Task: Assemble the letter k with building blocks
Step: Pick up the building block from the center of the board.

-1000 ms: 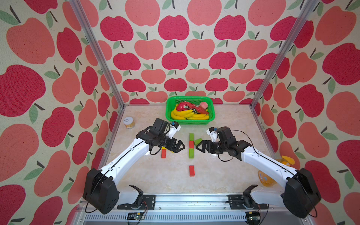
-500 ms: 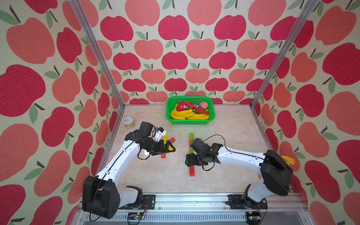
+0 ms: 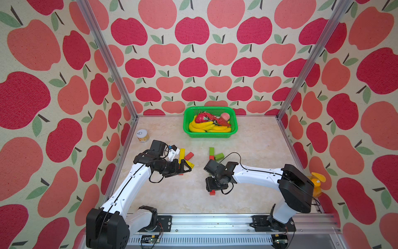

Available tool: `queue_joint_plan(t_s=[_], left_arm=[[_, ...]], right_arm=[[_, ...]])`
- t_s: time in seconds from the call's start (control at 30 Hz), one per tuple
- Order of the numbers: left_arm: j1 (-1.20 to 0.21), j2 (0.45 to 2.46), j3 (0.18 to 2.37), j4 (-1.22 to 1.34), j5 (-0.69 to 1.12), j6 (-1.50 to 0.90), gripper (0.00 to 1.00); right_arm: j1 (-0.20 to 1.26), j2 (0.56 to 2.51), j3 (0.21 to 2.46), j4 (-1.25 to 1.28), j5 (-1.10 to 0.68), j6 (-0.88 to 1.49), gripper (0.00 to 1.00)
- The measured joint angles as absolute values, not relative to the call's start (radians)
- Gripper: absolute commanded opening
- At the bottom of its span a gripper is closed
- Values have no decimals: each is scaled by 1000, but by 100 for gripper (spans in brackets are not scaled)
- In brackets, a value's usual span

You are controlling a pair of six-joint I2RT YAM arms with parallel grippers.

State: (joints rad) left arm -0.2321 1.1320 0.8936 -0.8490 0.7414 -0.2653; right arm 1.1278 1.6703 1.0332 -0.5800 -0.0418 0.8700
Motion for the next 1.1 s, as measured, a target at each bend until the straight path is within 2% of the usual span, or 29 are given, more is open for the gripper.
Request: queue_joint_plan(t_s=[0.07,0.2,0.43,0.57,0.67,0.77,0.9,1.03,1.1], left_arm=[[-232,1125,894,-849,735,-272,98],[-232,1125,894,-849,728,-273,98],[-233,1143,894,-846,722,-273,98],[-233,1152,894,-839,722,-273,98],[-234,1159,894,-837,722,-273,98],[-234,1162,893,-834,722,-273,98],[-239,1173,893,-833,722,-273,98],[-244,1190,893,-828,722,-271,98],[-248,1213,900,-828,722,-271,98]], right_arm=[[1146,1671,1033,-583,-43,880,61],[1176,1679,1033,-585,-41,892,52],[1177,1720,1044,-647,-4,898,51],[1177,1734,1058,-665,18,898,42],[1176,1738,1069,-671,30,897,40],[1176,1738,1077,-671,36,886,30],[1173,1732,1073,-659,37,861,22],[1151,1658,1001,-642,36,817,16],[1119,1566,938,-649,37,781,17]])
